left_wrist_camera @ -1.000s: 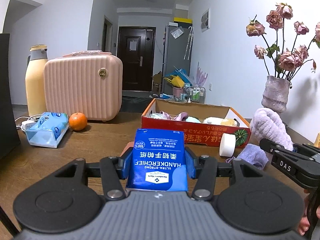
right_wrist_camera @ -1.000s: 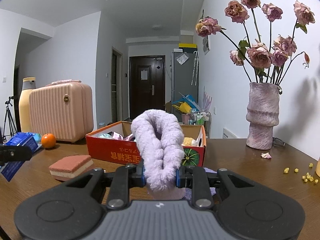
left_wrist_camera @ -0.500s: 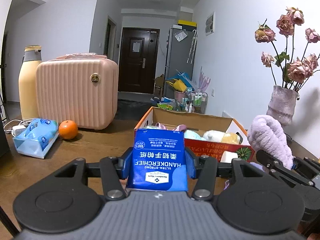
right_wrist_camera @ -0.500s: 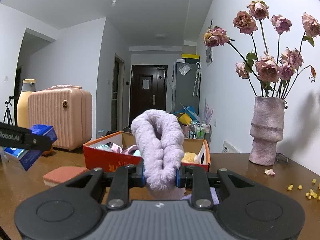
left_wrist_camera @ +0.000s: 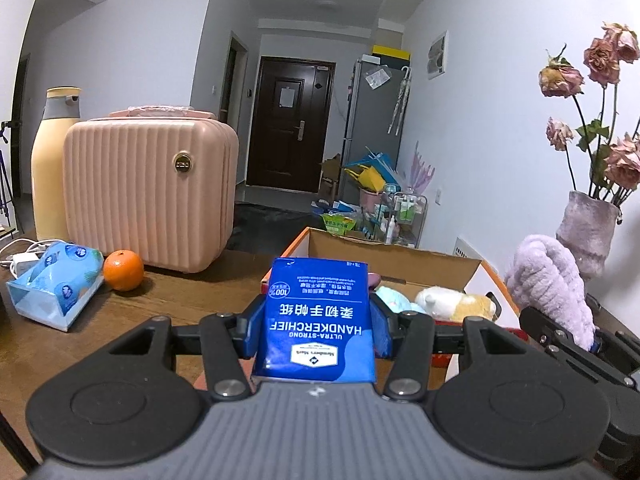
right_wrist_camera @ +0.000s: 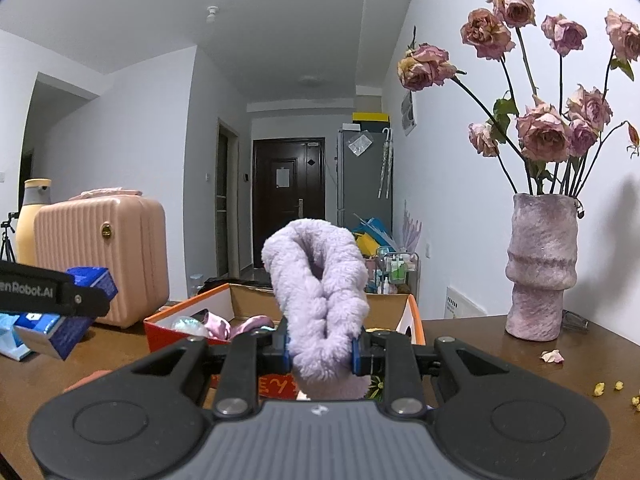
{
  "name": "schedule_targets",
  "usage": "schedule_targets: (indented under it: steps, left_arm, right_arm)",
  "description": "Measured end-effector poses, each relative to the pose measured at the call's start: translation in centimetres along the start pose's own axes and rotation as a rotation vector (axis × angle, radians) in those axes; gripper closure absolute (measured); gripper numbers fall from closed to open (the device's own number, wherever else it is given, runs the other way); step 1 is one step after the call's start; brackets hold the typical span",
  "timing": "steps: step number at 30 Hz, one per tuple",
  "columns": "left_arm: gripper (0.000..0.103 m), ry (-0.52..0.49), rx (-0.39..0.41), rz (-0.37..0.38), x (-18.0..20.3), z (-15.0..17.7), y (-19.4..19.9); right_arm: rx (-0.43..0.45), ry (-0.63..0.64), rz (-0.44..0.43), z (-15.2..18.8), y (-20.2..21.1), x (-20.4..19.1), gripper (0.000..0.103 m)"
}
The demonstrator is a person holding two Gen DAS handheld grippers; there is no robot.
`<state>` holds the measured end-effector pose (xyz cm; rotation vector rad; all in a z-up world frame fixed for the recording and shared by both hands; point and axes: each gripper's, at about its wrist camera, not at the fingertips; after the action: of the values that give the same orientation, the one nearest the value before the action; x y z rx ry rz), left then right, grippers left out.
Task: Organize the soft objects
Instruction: 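Carry the handkerchief pack with the left tool while the right tool carries the headband toward the box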
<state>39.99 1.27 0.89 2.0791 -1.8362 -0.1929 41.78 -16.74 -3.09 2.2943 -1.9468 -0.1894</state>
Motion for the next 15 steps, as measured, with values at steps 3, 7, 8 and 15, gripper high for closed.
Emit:
schedule_targets:
  steps: [3,7,8,15]
  left_arm:
    - [0.051,0.006,0.001,-0.003,0.4,-0.3,-0.8]
    - [0.051,0.016,0.004,-0.005,0.9,-0.8,-2.0]
    - [0.051,0.018,0.003,-0.007,1.0,-0.8,-2.2]
    - [0.051,0.036,-0.003,-0.002,1.4,-1.3,-4.2]
  right_arm:
    - [0.003,-0.007,0.005,-0.2,-0.7,0.3,0.078]
    - [-0.001,-0.025,0.009,-0.5,-1.8,0.7,0.078]
    - [-0.003,-0.03,0.01,-0.6,-2.1,0.7,0.078]
    - [-0.009,-0.058,0.013,-1.0,-4.1,1.0,0.078]
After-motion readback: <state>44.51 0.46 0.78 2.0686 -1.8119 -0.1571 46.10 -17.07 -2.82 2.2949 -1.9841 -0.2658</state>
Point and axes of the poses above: each gripper's, at about its wrist camera, not at the fingertips, and y roughly against the way its jaws point, x to its right, z to its underside, and after that the axes turned 1 degree about -x, right-handed
